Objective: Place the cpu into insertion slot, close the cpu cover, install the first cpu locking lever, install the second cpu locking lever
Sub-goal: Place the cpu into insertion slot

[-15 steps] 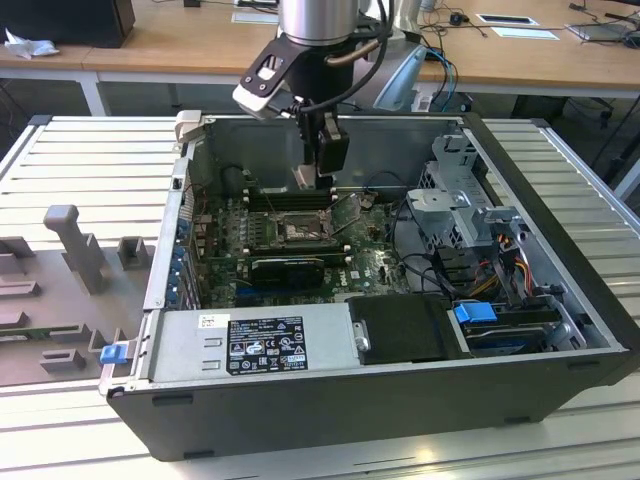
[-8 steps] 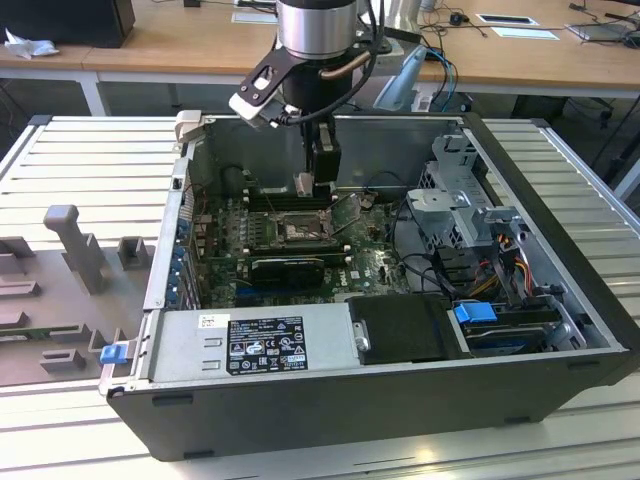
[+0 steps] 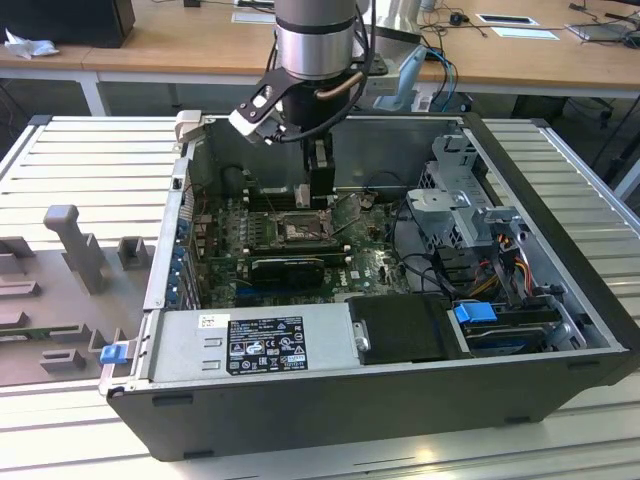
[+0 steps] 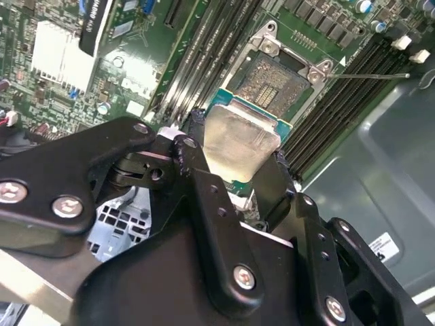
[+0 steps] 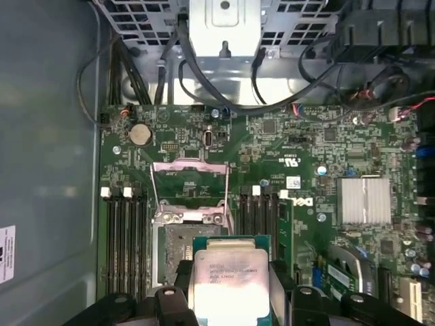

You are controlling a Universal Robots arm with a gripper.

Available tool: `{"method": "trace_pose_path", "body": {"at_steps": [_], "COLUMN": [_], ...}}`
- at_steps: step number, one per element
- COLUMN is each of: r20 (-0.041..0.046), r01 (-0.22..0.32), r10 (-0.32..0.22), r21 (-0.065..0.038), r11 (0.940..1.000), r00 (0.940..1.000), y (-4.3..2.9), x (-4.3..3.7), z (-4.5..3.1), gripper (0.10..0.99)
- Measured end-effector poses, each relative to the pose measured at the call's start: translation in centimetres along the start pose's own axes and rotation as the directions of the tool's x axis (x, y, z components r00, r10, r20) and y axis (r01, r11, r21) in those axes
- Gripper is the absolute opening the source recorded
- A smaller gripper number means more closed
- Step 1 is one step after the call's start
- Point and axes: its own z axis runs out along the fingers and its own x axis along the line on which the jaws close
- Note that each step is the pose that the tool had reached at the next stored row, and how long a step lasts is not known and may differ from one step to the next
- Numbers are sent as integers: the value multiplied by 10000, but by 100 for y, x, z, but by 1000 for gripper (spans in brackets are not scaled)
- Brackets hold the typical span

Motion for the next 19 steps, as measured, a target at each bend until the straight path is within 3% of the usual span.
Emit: {"method": "trace_pose_path", "body": {"at_steps": [19], "r20": [26], "r01": [3], "r10": [-3], "r21": [1], "r11": [10000], "r00": [10000], "y": [-12], "x": [32], "z": [160], "gripper": [529]}}
